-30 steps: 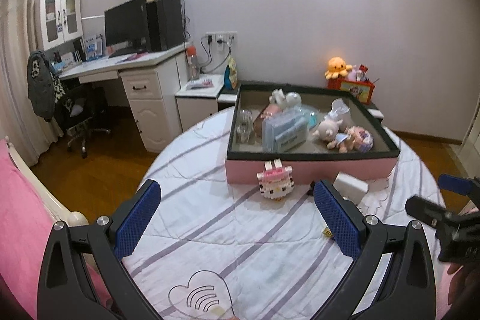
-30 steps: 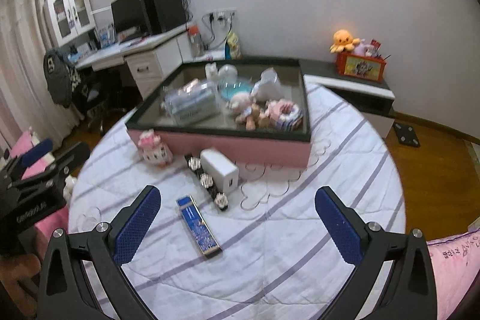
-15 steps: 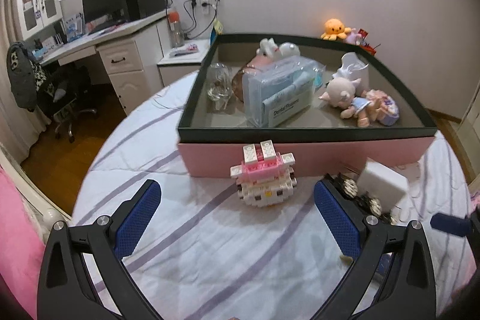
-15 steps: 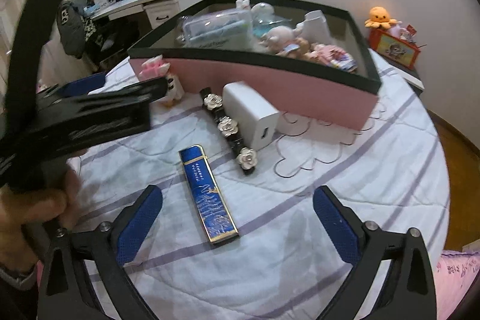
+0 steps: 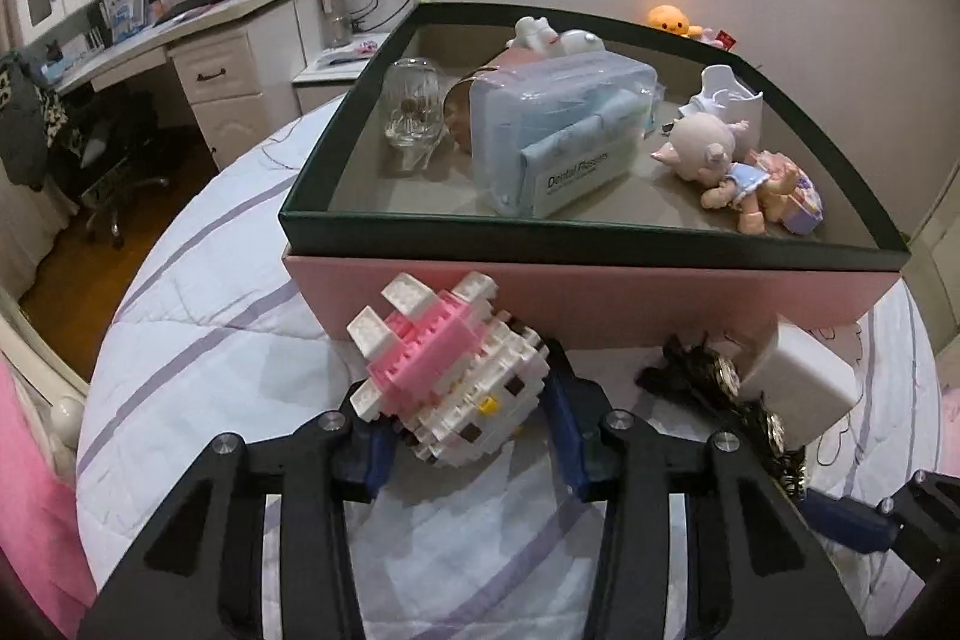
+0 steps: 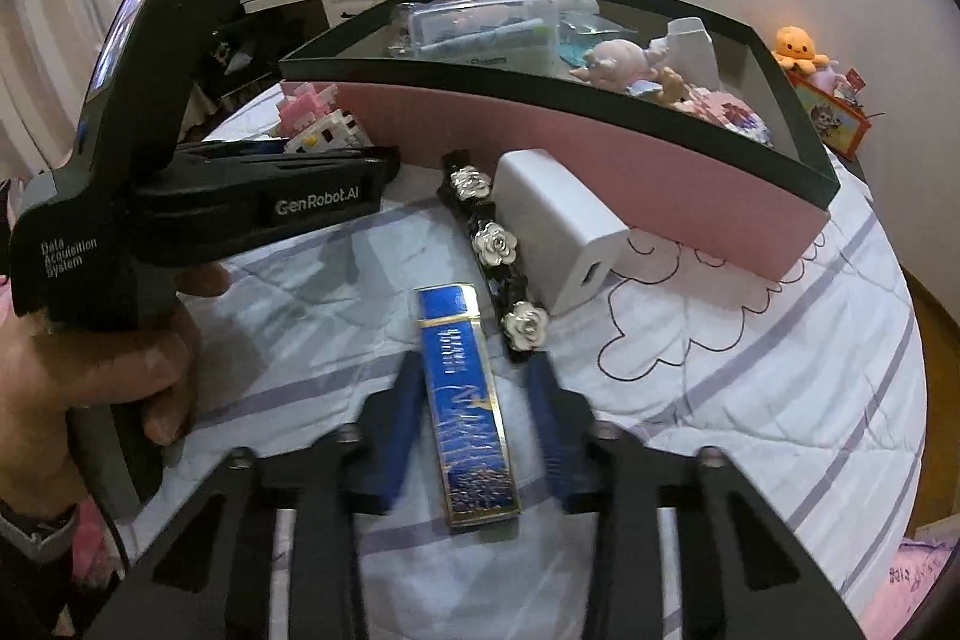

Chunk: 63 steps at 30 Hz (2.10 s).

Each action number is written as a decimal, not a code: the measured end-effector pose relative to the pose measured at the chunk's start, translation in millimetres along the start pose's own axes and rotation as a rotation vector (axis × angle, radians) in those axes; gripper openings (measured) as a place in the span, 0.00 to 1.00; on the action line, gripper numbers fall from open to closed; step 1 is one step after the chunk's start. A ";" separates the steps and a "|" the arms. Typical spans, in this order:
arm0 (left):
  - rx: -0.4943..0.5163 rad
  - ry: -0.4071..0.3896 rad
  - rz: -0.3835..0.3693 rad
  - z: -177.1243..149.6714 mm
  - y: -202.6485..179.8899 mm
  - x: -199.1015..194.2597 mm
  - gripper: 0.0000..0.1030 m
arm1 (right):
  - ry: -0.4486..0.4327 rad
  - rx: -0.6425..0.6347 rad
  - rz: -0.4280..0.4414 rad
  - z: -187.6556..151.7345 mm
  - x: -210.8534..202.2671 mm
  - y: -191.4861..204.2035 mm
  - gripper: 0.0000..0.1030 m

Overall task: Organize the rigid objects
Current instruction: 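Grasp the pink-white block figure with the left gripper while the right grasps the blue-gold box, then carry the block figure and blue-gold box into the pink box and release both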

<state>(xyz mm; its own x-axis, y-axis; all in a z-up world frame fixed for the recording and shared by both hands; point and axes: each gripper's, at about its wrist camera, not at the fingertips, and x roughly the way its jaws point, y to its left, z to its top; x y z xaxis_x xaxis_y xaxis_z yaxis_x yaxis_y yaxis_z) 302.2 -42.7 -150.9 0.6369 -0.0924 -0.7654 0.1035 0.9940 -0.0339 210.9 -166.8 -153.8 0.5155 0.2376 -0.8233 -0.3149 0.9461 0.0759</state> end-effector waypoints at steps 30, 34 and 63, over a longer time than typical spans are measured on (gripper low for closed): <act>0.038 -0.203 -0.065 40.5 14.1 -93.6 0.41 | -0.234 0.054 0.032 81.1 -64.6 -35.5 0.20; 0.049 -0.221 -0.075 61.1 13.0 -88.3 0.41 | -0.250 0.071 0.026 111.7 -54.4 -52.5 0.20; 0.080 -0.110 -0.136 154.7 -8.1 19.6 0.90 | -0.126 0.090 -0.059 198.5 42.0 -99.1 0.54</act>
<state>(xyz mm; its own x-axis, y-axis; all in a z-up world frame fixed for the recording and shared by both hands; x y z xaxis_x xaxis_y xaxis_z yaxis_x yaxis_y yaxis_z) 432.0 -61.5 -66.2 0.6924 -0.2355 -0.6820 0.2519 0.9647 -0.0774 421.9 -206.8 -84.2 0.6287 0.2018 -0.7510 -0.2116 0.9737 0.0845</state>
